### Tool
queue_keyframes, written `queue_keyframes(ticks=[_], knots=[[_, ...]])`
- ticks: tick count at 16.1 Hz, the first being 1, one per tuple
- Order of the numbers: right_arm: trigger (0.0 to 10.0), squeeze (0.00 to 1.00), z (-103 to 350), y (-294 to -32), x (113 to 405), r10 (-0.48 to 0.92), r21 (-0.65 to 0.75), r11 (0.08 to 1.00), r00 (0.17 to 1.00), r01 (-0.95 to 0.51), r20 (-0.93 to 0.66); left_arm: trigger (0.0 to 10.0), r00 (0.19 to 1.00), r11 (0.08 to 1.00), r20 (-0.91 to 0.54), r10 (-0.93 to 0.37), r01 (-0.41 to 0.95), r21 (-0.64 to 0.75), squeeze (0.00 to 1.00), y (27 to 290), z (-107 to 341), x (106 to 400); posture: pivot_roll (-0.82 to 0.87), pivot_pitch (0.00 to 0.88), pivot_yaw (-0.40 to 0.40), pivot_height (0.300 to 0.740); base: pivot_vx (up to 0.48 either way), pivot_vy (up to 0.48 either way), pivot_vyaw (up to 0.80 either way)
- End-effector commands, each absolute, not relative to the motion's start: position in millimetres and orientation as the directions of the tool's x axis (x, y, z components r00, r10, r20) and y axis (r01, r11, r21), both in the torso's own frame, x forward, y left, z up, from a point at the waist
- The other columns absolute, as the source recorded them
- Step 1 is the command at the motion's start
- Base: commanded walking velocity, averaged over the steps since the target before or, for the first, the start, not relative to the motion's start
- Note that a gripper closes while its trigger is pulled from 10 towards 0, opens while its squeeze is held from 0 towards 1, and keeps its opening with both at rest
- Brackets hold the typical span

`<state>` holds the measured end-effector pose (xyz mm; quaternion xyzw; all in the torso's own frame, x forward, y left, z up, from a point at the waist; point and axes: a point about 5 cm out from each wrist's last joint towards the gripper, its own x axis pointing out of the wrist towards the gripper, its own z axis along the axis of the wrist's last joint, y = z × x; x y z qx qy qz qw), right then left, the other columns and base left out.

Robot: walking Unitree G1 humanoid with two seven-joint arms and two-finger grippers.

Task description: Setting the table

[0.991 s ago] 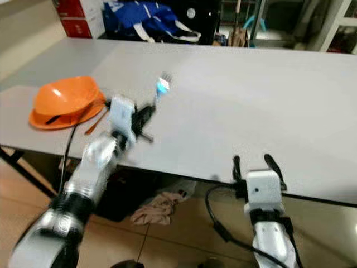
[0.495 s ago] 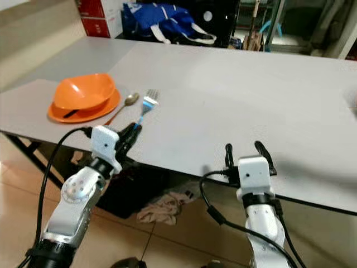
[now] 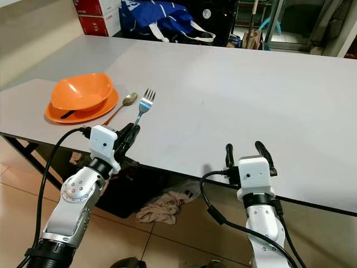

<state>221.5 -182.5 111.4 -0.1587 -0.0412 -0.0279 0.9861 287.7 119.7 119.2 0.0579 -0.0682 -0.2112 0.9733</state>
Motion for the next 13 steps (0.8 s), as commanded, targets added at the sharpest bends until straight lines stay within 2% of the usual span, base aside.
queue_keyframes(ticks=[1, 7, 8, 9, 11, 13], knots=[[10.0, 0.00, 111, -182, 222, -0.042, -0.300, 0.951, 0.995, 0.068, 0.093, 10.0, 0.907, 0.911, 0.114, -0.405, 0.390, 0.134, 0.00, 123, 122, 289, -0.06, 0.000, 0.078, 0.710, 0.000, 0.000, 0.00], [10.0, 0.00, 111, -182, 222, -0.042, -0.300, 0.951, 0.995, 0.068, 0.093, 10.0, 0.907, 0.911, 0.114, -0.405, 0.390, 0.134, 0.00, 123, 122, 289, -0.06, 0.000, 0.078, 0.710, 0.000, 0.000, 0.00], [10.0, 0.00, 109, -186, 223, -0.082, -0.249, 0.963, 0.992, 0.104, 0.098, 10.0, 0.967, 0.969, 0.053, -0.248, 0.248, 0.007, 0.00, 131, 122, 307, -0.09, 0.000, 0.115, 0.710, 0.000, 0.000, 0.00], [10.0, 0.00, 101, -200, 224, -0.227, 0.027, 0.974, 0.974, 0.227, 0.014, 10.0, 0.986, 0.973, -0.046, -0.162, 0.152, -0.172, 0.00, 127, 122, 326, -0.09, 0.000, 0.114, 0.710, 0.000, 0.000, 0.00], [10.0, 0.00, 101, -207, 228, -0.273, 0.124, 0.954, 0.962, 0.272, -0.009, 10.0, 0.988, 0.973, -0.052, -0.144, 0.132, -0.188, 0.00, 126, 122, 327, -0.08, 0.000, 0.114, 0.710, 0.000, 0.000, 0.00], [10.0, 0.00, 104, -210, 232, -0.276, 0.096, 0.957, 0.961, 0.274, 0.010, 10.0, 0.990, 0.975, -0.060, -0.129, 0.116, -0.187, 0.00, 125, 122, 328, -0.08, 0.000, 0.113, 0.710, 0.000, 0.000, 0.00]])
